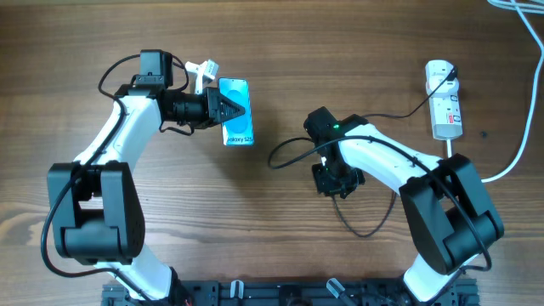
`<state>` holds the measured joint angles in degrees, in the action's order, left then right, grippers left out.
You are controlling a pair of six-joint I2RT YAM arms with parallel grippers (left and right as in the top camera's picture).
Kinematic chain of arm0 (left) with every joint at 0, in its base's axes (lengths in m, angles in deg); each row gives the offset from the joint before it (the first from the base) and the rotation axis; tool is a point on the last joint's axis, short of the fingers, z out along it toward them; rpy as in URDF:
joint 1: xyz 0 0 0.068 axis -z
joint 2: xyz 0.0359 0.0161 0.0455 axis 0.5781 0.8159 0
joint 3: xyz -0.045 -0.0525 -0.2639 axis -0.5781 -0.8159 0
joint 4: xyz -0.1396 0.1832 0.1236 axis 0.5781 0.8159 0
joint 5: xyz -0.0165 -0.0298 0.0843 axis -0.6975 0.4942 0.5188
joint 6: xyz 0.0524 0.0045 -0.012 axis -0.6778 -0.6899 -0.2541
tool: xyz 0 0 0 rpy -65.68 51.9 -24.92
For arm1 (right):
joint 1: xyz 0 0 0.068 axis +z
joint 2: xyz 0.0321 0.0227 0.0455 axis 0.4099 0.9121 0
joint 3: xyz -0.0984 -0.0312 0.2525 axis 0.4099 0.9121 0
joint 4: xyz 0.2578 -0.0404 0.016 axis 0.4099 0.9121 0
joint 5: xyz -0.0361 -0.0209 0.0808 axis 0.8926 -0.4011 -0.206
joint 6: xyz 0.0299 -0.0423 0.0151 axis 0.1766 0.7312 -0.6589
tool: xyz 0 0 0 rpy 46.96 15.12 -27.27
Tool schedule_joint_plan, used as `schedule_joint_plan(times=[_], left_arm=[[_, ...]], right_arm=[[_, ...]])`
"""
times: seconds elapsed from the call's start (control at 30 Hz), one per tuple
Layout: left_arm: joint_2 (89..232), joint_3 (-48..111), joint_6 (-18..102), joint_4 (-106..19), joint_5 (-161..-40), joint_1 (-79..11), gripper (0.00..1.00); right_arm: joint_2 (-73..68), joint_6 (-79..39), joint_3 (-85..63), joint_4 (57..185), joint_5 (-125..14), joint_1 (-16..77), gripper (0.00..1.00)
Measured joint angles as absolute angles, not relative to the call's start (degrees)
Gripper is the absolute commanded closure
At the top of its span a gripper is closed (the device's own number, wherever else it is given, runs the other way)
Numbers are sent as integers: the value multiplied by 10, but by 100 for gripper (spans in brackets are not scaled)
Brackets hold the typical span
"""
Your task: Plug charger to phone and switch on socket
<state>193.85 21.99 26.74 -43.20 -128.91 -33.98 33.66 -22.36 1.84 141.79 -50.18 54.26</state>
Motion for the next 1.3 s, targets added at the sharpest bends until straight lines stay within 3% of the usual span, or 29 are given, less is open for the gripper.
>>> schedule_joint_plan(times=[0.83, 0.9, 1.07, 1.3], left_arm=[[1938, 220, 267, -432, -1287, -340, 96], [1938, 220, 267, -432, -1287, -340, 96], [1938, 220, 267, -432, -1287, -340, 96], [1938, 220, 267, -432, -1287, -340, 96]], right_arm=[[335, -226, 21, 1409, -504, 543, 76], [335, -226, 21, 1409, -504, 543, 77], [334, -228, 22, 1407, -501, 542, 96], [332, -227, 22, 1396, -502, 540, 96]])
